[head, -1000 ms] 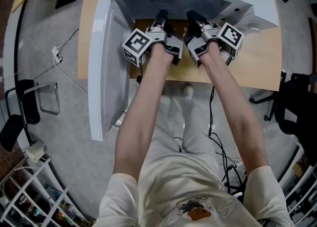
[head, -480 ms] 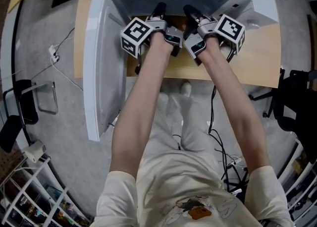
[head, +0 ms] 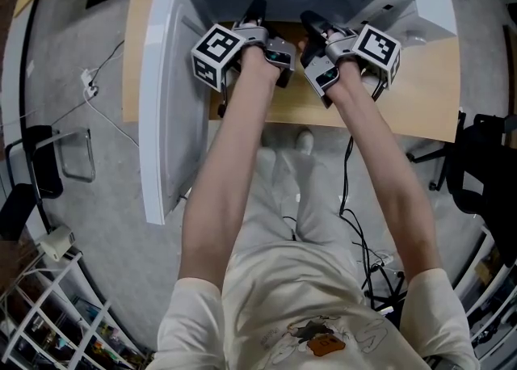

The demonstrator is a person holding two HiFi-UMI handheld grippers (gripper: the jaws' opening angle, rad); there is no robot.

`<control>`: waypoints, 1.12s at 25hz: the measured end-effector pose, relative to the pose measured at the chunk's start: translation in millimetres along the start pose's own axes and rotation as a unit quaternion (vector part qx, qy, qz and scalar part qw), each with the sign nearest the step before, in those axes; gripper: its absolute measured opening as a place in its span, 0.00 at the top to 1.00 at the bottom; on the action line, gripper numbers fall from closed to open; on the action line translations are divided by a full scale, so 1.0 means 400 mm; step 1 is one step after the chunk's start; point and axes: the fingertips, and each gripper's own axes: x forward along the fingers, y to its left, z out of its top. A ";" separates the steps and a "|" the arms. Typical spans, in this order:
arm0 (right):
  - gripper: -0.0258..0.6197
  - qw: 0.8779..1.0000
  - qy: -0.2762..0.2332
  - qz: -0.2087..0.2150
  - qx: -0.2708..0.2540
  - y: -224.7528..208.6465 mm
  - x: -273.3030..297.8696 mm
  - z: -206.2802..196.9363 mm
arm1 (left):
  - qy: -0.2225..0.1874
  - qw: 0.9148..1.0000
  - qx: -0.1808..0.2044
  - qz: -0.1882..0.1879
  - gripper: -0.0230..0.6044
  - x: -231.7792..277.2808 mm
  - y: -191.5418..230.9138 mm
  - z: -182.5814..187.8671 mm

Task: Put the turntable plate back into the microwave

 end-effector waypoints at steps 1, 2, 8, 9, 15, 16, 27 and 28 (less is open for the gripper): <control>0.85 1.000 0.002 0.001 0.000 0.000 0.001 -0.001 | 0.001 1.000 0.000 0.001 0.80 -0.003 -0.003 -0.005; 0.85 1.000 0.003 0.001 0.000 0.001 0.002 -0.002 | 0.003 1.000 -0.001 0.002 0.78 -0.006 -0.004 -0.009; 0.85 1.000 0.008 0.004 0.001 0.006 0.007 -0.012 | -0.001 1.000 -0.007 0.010 0.78 -0.004 -0.002 -0.011; 0.85 1.000 0.007 0.004 0.002 0.006 0.006 -0.010 | 0.004 1.000 -0.004 0.015 0.78 0.000 -0.003 -0.014; 0.85 1.000 0.000 -0.002 0.014 -0.011 0.002 -0.005 | 0.037 0.999 0.013 0.038 0.78 -0.014 -0.011 -0.043; 0.86 1.000 0.000 -0.003 0.014 -0.011 0.002 -0.005 | 0.033 0.999 0.013 0.039 0.78 -0.020 -0.010 -0.041; 0.85 1.000 -0.004 -0.005 0.017 -0.017 -0.007 -0.003 | 0.016 0.999 0.006 0.031 0.79 -0.005 -0.020 -0.007; 0.86 1.000 -0.003 -0.007 0.018 -0.019 -0.008 -0.004 | 0.017 0.999 0.006 0.031 0.79 -0.006 -0.021 -0.008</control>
